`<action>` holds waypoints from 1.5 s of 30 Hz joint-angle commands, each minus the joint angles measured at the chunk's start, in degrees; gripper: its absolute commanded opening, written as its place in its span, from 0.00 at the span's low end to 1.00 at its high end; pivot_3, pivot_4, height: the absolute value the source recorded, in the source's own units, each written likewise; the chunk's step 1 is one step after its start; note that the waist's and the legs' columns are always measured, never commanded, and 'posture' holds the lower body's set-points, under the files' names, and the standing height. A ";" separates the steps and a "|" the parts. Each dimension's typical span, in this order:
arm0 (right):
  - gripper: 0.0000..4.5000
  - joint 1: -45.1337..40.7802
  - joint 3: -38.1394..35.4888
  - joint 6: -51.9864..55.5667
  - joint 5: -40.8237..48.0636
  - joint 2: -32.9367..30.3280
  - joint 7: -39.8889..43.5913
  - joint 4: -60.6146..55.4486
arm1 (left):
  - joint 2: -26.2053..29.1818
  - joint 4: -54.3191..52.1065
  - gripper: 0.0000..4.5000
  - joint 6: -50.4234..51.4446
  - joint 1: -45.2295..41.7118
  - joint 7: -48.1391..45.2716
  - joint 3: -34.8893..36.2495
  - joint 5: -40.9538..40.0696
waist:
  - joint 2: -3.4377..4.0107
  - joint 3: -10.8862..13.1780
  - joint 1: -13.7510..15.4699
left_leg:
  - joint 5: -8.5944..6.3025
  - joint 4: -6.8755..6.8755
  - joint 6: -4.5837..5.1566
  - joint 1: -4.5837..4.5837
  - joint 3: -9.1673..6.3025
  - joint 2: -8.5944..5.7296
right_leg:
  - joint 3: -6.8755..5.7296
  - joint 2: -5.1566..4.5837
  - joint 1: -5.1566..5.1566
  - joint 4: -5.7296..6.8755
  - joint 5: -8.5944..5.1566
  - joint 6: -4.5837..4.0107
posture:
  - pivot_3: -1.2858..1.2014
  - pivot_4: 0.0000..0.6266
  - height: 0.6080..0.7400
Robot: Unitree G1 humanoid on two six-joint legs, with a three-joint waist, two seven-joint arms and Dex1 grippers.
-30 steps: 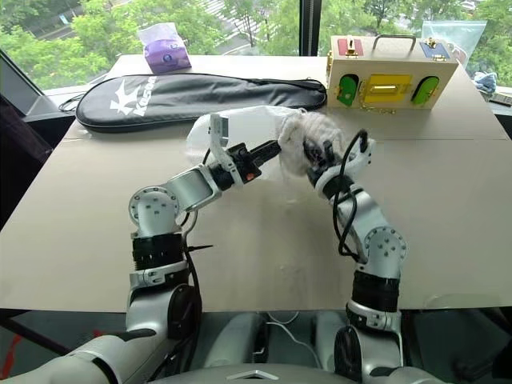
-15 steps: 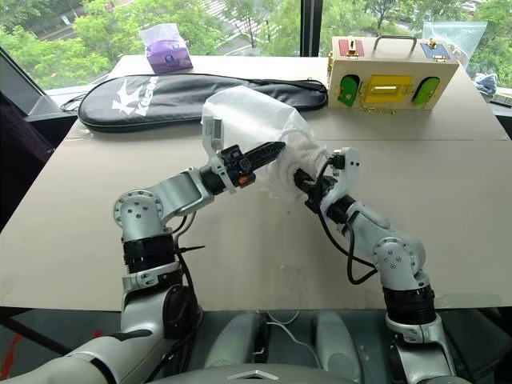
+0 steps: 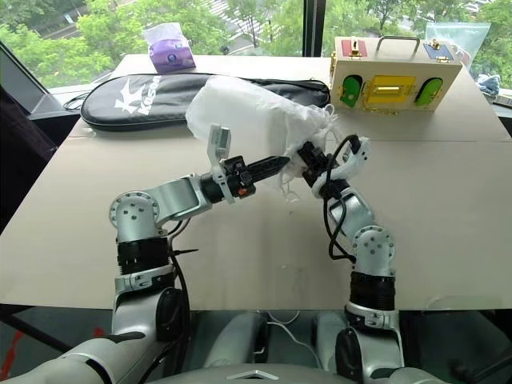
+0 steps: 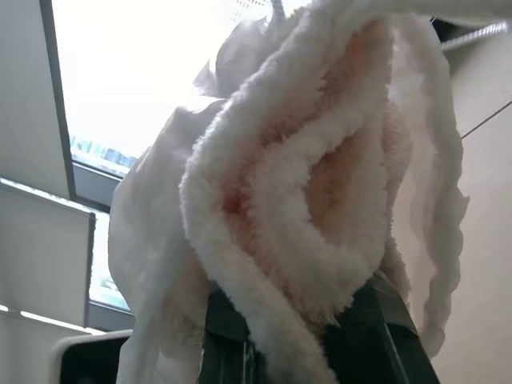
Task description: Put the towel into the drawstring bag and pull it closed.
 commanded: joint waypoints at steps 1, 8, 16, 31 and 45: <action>0.00 -1.28 2.18 3.38 1.32 -2.01 1.87 -1.82 | 0.16 -0.78 0.00 0.39 -0.13 -0.48 -1.10 -1.79 | 0.00 0.00 -0.07 | 0.00 0.00 0.00 0.00 0.01 0.00 | 0.00 0.00 0.00 0.00 0.00 0.00 | 0.52 0.24 1.00; 0.00 3.18 16.09 6.71 -13.67 -19.49 20.13 -5.47 | 2.60 0.27 0.00 -1.24 -2.26 -4.13 -1.95 -0.88 | 0.00 0.00 -0.18 | 0.00 -0.02 0.01 0.00 0.02 0.00 | -0.01 0.06 0.00 -0.02 -0.01 0.00 | 0.52 0.24 1.00; 0.00 -1.84 10.41 1.83 -16.78 -16.80 21.00 2.04 | 3.96 -0.37 0.00 -0.81 -1.13 -7.05 -4.50 0.00 | 0.00 0.00 -0.26 | -0.11 0.01 0.19 0.02 0.02 0.01 | 0.00 0.07 0.00 0.01 0.00 0.00 | 0.52 0.24 1.00; 0.98 0.95 4.41 10.50 -10.54 -15.14 18.36 -6.38 | 4.90 2.36 0.00 -8.93 -2.96 -8.68 -4.86 5.80 | 0.00 0.01 0.42 | 0.00 -0.04 -0.01 0.00 0.02 -0.01 | 0.01 0.00 -0.01 -0.03 0.00 0.00 | 0.52 0.24 1.00; 0.98 9.42 14.05 -13.06 -41.26 -46.71 45.15 -2.53 | 5.04 3.31 0.00 -10.48 -3.62 -11.64 -5.69 9.08 | -0.02 0.01 0.92 | -0.14 0.05 0.25 0.05 0.05 -0.01 | 0.00 0.07 0.07 -0.05 -0.01 0.02 | 0.52 0.24 1.00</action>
